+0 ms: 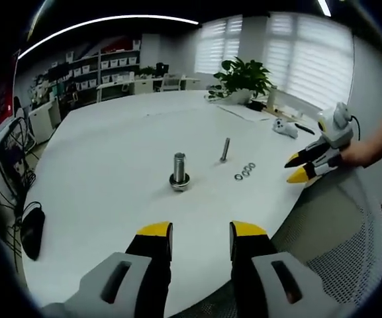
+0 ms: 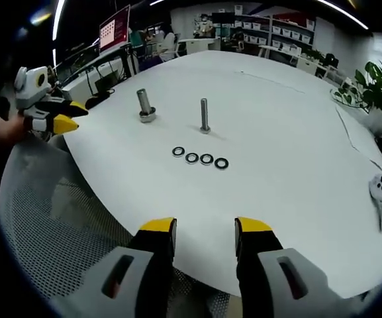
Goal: Place the washer onto the threaded stud by aligning its center hole with the stud, sliding it down to the base, and recovering from edge contact or off-axis alignment until the washer reaches the visible bottom stop.
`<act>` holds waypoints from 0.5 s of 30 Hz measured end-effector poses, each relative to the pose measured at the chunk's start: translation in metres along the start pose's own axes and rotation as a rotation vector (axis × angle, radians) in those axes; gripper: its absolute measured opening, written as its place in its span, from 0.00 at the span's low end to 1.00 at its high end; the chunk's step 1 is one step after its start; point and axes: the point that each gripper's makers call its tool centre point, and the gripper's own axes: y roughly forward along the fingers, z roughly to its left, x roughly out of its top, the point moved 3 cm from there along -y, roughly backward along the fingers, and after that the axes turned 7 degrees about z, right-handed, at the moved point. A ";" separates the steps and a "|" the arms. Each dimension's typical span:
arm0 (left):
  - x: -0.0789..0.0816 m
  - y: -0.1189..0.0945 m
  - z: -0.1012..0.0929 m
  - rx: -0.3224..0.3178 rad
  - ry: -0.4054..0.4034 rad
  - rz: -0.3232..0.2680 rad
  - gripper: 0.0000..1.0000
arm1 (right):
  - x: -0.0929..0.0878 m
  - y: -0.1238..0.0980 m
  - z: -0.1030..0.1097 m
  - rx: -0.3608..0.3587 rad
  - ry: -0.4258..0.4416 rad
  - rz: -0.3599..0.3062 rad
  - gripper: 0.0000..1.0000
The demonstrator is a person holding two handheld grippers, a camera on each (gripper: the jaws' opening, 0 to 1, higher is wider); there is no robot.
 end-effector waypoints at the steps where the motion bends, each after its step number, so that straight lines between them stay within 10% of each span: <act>1: 0.001 0.000 -0.001 -0.003 0.007 -0.004 0.33 | -0.001 0.000 0.000 -0.003 0.000 0.004 0.38; 15: -0.002 0.000 -0.008 -0.036 0.035 -0.011 0.34 | -0.004 0.000 -0.003 -0.038 0.001 0.031 0.38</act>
